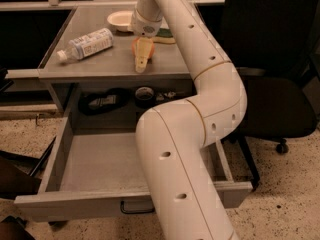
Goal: Place orange into top drawer
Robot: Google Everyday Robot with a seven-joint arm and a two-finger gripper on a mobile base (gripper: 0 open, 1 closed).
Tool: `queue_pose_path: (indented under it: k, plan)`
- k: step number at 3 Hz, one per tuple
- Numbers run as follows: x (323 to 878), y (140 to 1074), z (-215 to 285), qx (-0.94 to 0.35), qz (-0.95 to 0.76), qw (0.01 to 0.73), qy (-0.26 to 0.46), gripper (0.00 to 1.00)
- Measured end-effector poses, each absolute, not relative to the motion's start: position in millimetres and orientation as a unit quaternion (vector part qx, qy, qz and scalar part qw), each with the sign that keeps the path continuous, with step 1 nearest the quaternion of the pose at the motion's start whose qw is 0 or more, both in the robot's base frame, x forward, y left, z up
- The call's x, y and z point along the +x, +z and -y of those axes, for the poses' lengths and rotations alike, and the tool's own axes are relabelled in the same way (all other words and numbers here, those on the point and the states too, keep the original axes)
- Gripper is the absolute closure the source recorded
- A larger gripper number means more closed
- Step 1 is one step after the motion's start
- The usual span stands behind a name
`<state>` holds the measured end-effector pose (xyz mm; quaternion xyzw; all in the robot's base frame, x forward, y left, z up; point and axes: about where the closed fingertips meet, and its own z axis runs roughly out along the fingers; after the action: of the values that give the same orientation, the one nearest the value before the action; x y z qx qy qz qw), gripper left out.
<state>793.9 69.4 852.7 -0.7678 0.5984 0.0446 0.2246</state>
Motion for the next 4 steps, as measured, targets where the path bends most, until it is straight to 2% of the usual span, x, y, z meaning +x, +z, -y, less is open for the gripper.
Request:
queue_pose_path:
  k: [1, 2, 4]
  plan:
    - [796, 848, -60, -0.764, -0.606, 0.217, 0.039, 0.0]
    - [796, 841, -46, -0.757, -0.62, 0.204, 0.036, 0.18]
    - [796, 841, -45, -0.757, -0.62, 0.204, 0.036, 0.64]
